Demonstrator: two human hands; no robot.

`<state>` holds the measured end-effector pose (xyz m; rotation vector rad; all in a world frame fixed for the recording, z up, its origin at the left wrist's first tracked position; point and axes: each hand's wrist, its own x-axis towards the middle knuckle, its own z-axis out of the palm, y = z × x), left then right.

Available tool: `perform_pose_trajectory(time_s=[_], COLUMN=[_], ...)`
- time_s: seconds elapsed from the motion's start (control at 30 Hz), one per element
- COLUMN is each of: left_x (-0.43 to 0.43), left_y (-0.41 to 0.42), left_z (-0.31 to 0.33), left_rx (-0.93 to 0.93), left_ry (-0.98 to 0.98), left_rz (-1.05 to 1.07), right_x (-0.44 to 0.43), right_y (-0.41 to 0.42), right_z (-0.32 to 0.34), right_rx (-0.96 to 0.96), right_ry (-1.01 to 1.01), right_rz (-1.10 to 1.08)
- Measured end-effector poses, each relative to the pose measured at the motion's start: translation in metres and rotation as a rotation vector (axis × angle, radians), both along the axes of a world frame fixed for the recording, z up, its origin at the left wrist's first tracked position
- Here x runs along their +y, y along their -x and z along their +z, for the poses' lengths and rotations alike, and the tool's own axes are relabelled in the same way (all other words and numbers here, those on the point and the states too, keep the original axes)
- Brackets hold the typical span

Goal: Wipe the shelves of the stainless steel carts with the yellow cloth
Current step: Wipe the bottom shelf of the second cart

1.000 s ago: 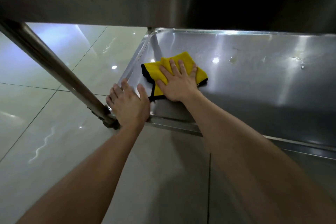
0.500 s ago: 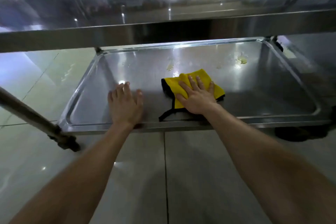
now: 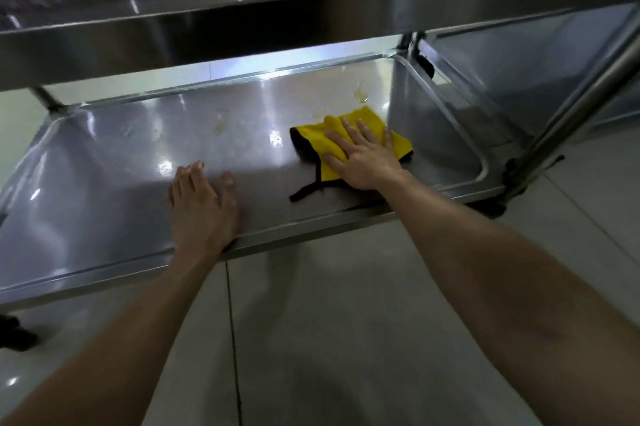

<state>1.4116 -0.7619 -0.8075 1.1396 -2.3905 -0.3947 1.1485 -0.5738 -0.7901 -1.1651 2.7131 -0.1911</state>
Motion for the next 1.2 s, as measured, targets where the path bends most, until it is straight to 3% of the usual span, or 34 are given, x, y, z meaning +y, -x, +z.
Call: perform_pose_trajectory(time_s=[0.17,0.3,0.5,0.7,1.2], left_x=[0.004,0.015,0.015,0.016,0.013], left_y=[0.004,0.010,0.014,0.012,0.007], left_z=[-0.003,-0.004,-0.005,-0.007,0.011], left_rx=[-0.029,-0.010,-0.045,-0.071,-0.059], left_ry=[-0.009,0.013,0.047,0.027,0.045], left_rz=[0.013,0.011,-0.018,-0.056,-0.104], right_x=[0.066,0.063,0.051,0.084,0.048], right_y=[0.046,0.022,-0.074,-0.071,-0.061], right_z=[0.001,0.004,-0.016,-0.023,-0.019], right_rx=[-0.028,-0.014,0.131,0.264,0.292], right_ry=[-0.036,-0.074,0.099,0.364,0.367], right_rz=[-0.215,-0.297,-0.063,0.028,0.063])
